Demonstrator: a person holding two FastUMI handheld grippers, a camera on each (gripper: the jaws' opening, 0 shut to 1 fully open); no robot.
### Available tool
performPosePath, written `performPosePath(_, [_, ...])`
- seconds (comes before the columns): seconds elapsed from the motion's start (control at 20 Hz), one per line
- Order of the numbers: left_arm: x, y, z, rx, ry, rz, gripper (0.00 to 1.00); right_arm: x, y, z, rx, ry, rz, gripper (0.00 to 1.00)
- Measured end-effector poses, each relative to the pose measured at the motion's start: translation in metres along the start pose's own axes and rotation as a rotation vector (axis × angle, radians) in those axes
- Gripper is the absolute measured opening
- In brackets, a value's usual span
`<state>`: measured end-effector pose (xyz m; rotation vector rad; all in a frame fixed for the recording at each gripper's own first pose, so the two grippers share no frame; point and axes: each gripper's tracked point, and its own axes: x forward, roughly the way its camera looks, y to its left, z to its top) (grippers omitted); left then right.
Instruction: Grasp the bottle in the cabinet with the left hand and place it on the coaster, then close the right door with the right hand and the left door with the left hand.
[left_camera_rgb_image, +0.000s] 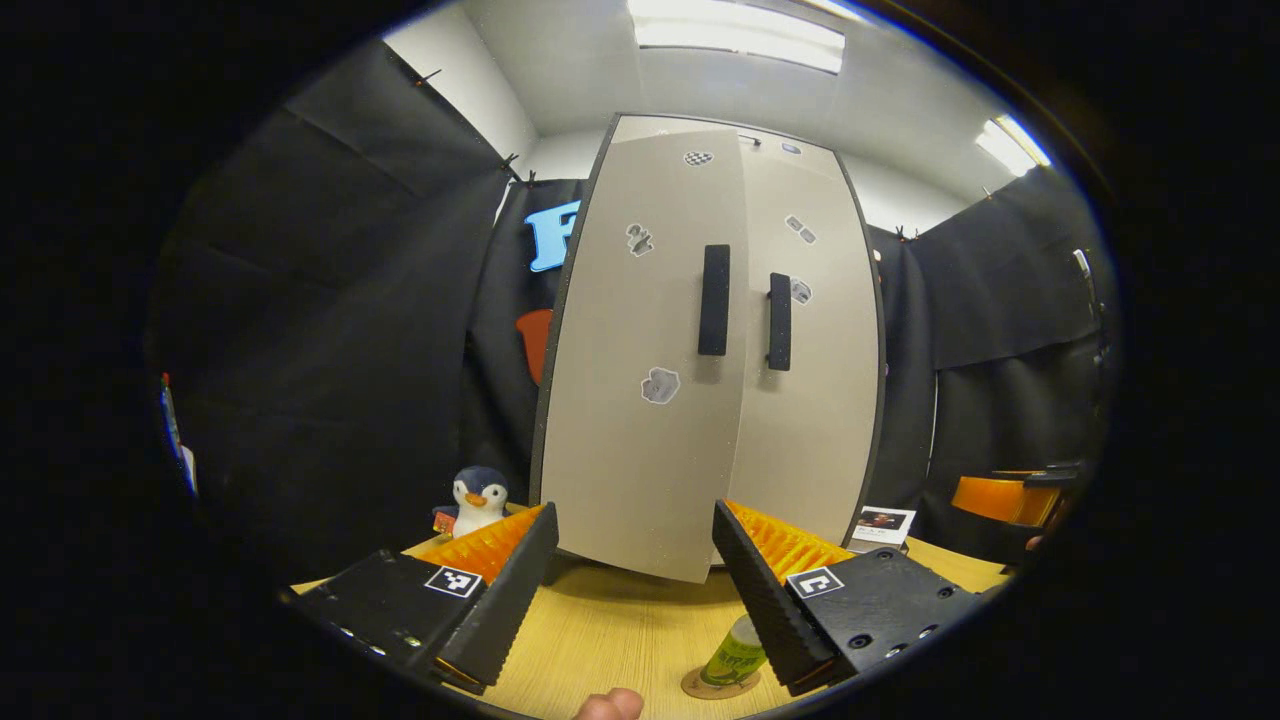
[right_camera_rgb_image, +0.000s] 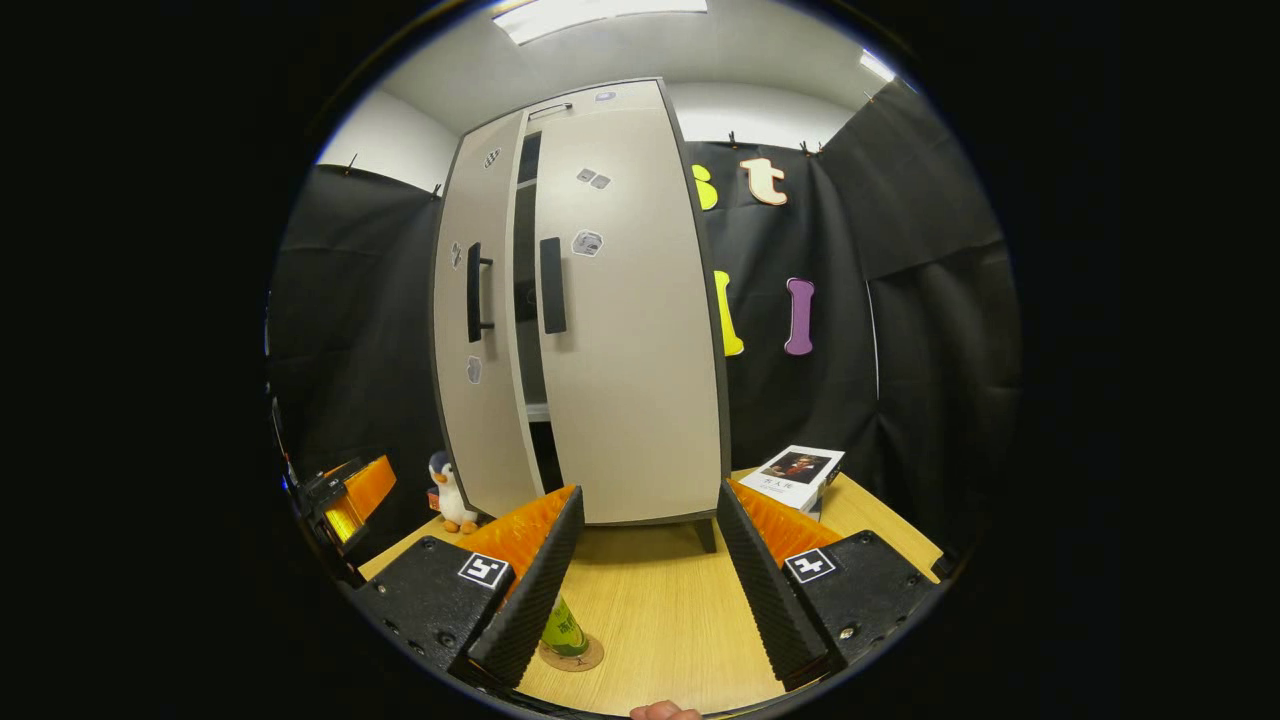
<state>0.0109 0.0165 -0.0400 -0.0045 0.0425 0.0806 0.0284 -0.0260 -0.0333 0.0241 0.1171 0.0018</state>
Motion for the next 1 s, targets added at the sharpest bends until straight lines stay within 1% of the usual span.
performPosePath(0.05, [0.001, 0.000, 0.000, 0.000, 0.001, 0.000, 0.95, 0.000, -0.002, -0.001, 0.001, 0.003, -0.006, 0.83])
performPosePath(0.1, [0.001, 0.000, -0.001, -0.001, 0.002, 0.002, 0.99, 0.000, -0.004, -0.003, 0.005, 0.007, -0.009, 0.82])
performPosePath(0.2, [0.000, 0.002, 0.001, -0.001, 0.000, 0.005, 0.99, -0.001, -0.005, -0.002, 0.016, 0.007, -0.012, 0.82])
performPosePath(0.25, [0.001, 0.003, 0.002, 0.003, -0.006, 0.004, 0.95, 0.000, -0.005, 0.001, 0.018, 0.003, -0.011, 0.82])
performPosePath(0.4, [0.001, 0.007, 0.004, 0.019, -0.013, 0.011, 0.95, -0.001, -0.005, 0.000, 0.004, 0.009, -0.015, 0.82])
performPosePath(0.45, [0.001, 0.010, 0.005, 0.023, -0.016, 0.016, 0.99, -0.002, -0.005, 0.002, -0.002, 0.007, -0.015, 0.83])
performPosePath(0.5, [0.001, 0.011, 0.007, 0.025, -0.022, 0.022, 0.95, -0.004, -0.006, 0.005, -0.008, 0.000, -0.017, 0.83])
performPosePath(0.55, [0.001, 0.012, 0.009, 0.023, -0.027, 0.025, 0.99, -0.005, -0.007, 0.006, -0.014, 0.000, -0.020, 0.83])
performPosePath(0.6, [0.001, 0.010, 0.008, 0.019, -0.028, 0.023, 0.90, -0.006, -0.008, 0.004, -0.017, 0.001, -0.024, 0.82])
performPosePath(0.65, [0.002, 0.008, 0.007, 0.014, -0.025, 0.015, 0.95, -0.005, -0.009, 0.004, -0.015, 0.002, -0.027, 0.82])
performPosePath(0.8, [0.002, 0.005, 0.007, 0.002, -0.016, 0.005, 0.95, -0.007, -0.009, 0.006, 0.000, -0.003, -0.031, 0.83])
performPosePath(0.85, [0.002, 0.005, 0.008, 0.004, -0.018, 0.002, 0.99, -0.008, -0.010, 0.008, -0.001, -0.007, -0.034, 0.83])
performPosePath(0.9, [0.002, 0.004, 0.008, 0.006, -0.019, 0.000, 0.95, -0.010, -0.010, 0.008, -0.004, -0.007, -0.037, 0.83])
performPosePath(0.95, [0.002, 0.003, 0.007, 0.005, -0.019, -0.002, 0.99, -0.010, -0.011, 0.008, -0.006, -0.008, -0.038, 0.83])
performPosePath(1.0, [0.001, 0.001, 0.007, 0.002, -0.017, -0.007, 0.95, -0.010, -0.011, 0.007, -0.005, -0.008, -0.039, 0.83])
